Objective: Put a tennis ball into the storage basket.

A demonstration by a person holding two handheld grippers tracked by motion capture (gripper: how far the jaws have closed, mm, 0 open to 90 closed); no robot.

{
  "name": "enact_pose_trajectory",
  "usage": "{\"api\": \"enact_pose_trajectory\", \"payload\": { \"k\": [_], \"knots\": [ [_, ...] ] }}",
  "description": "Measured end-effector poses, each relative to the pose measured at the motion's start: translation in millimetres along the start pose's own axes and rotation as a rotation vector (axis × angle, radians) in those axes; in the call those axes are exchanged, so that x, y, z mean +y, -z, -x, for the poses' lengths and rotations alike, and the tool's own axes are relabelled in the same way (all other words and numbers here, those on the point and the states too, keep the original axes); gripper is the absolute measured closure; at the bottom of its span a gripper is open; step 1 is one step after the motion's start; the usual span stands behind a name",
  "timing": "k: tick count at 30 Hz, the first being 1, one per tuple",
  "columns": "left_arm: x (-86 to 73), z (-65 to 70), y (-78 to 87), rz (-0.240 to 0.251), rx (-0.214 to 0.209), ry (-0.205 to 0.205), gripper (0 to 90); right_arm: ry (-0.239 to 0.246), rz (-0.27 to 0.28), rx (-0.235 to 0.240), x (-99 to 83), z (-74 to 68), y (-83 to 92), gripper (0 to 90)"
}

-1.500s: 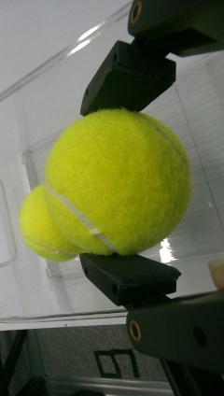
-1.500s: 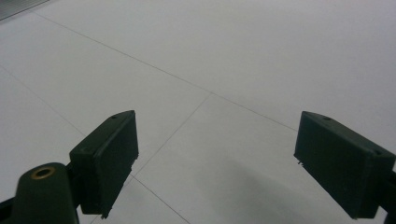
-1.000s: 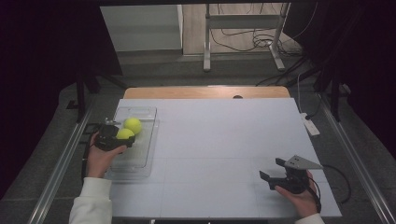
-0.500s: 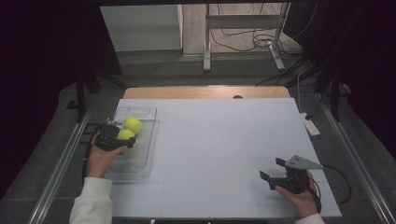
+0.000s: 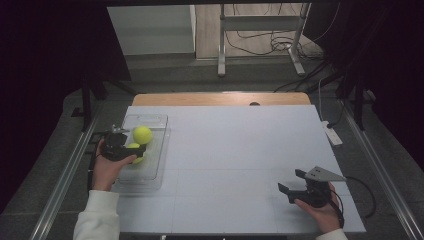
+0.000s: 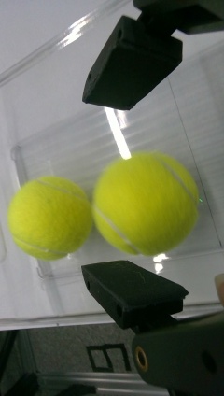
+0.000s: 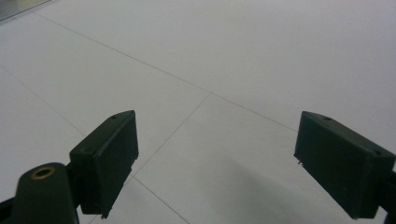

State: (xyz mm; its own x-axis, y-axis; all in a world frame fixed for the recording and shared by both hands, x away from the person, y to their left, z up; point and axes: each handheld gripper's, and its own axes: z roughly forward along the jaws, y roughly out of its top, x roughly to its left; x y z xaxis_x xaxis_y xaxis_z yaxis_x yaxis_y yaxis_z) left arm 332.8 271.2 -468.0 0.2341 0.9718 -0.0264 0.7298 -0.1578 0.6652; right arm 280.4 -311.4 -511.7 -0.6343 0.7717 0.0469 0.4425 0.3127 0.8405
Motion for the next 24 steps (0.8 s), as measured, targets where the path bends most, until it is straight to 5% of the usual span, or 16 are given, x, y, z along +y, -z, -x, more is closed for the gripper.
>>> {"api": "enact_pose_trajectory", "payload": {
  "k": [5, 13, 24],
  "knots": [
    [1.0, 2.2, 6.7, 0.052, -0.048, 0.001, 16.1, -0.001, 0.0, 0.001, 0.0, 0.6, -0.1, 13.7],
    [1.5, 8.3, 19.3, 0.157, -0.199, 0.03, 16.0, -0.006, 0.003, 0.009, 0.1, 2.5, -1.5, 13.7],
    [-5.4, 29.3, 29.9, 0.211, -0.316, 0.001, 15.9, -0.022, 0.01, 0.009, -1.9, 5.9, 1.2, 13.7]
  ]
}}
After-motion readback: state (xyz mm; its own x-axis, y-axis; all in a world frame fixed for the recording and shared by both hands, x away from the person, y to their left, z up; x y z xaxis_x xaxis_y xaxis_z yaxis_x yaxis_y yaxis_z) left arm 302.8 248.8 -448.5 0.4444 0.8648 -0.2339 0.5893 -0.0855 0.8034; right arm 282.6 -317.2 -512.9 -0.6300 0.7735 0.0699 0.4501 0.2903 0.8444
